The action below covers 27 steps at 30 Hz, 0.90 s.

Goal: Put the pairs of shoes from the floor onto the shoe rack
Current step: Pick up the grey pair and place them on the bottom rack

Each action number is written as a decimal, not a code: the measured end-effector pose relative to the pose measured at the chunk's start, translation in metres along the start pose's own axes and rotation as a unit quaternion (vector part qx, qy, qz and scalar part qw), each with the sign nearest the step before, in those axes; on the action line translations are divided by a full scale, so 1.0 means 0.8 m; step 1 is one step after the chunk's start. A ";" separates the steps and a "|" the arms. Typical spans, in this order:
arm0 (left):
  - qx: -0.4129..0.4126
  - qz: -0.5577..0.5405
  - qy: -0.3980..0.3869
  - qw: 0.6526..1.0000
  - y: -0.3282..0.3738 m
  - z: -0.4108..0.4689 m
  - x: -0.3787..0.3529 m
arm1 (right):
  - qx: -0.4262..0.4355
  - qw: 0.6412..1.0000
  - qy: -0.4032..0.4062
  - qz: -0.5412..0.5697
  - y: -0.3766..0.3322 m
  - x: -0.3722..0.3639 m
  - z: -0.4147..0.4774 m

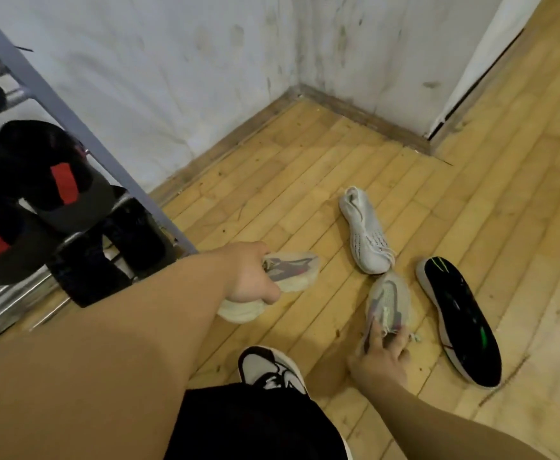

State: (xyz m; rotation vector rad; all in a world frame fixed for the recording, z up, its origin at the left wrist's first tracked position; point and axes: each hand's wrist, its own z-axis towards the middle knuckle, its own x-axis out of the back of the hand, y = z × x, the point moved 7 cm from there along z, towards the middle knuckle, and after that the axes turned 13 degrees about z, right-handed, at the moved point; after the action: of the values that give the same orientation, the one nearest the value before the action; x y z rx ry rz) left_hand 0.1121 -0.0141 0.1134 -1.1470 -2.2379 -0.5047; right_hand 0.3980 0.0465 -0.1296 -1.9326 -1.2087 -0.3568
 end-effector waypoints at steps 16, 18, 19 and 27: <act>-0.116 -0.066 0.257 0.957 0.013 -0.198 0.087 | 0.324 0.900 -0.096 0.276 -0.218 0.145 -0.199; -0.120 -0.110 0.335 0.928 -0.011 -0.269 0.099 | 0.377 0.881 -0.114 0.264 -0.264 0.169 -0.245; -0.110 -0.121 0.372 0.914 -0.025 -0.304 0.100 | 0.398 0.873 -0.119 0.255 -0.287 0.178 -0.268; 0.015 -0.197 0.595 0.779 -0.156 -0.543 0.047 | 0.604 0.760 -0.186 0.155 -0.475 0.159 -0.491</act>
State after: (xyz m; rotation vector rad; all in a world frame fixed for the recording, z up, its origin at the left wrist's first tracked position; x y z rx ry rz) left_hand 0.1276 -0.3042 0.4614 -0.1175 -1.2737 -0.9972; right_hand 0.2073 -0.0905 0.3796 -0.9741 -0.9020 0.8606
